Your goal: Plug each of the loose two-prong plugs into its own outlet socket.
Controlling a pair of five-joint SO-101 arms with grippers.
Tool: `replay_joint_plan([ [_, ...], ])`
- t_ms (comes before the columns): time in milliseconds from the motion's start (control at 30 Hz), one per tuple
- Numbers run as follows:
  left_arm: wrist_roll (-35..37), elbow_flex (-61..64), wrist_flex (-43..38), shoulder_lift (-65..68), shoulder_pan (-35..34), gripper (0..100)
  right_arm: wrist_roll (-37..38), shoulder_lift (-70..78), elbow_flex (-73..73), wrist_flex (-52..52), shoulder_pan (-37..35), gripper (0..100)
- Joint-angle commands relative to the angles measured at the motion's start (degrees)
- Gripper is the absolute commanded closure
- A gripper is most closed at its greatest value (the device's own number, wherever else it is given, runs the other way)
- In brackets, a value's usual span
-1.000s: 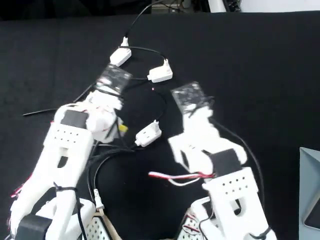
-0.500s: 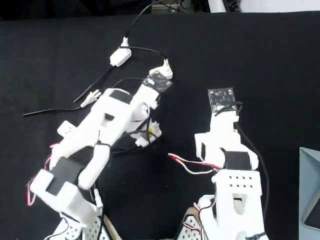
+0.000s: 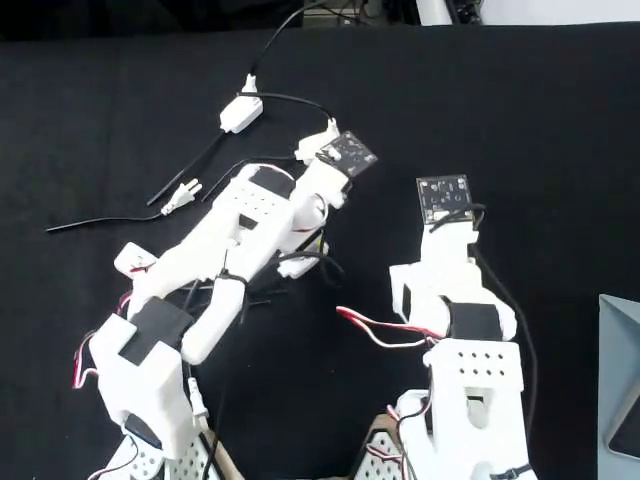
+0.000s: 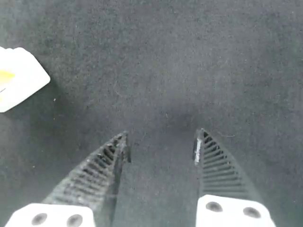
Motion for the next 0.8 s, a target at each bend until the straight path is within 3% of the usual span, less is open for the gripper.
replay_joint_plan([
  [0, -0.26, -0.84, 0.00, -0.88, 0.04, 80, 0.26, -0.92, -0.22, -0.79, 0.53, 78.3],
  [267, -0.35, -0.75, 4.48, -7.12, -0.22, 75, 0.44, -1.01, 0.84, -1.05, 0.26, 78.3],
  [533, -0.26, -0.75, 3.08, -3.96, -1.63, 73, 0.53, -1.19, 1.19, -1.05, 0.18, 78.3],
  [667, 2.37, -1.19, -0.53, 2.11, -1.63, 74, 0.53, -1.19, 1.19, -1.05, 0.18, 78.3],
  [767, 3.34, -3.47, -0.62, 3.25, -1.71, 80, 0.53, -1.27, 1.19, -1.05, 0.18, 78.3],
])
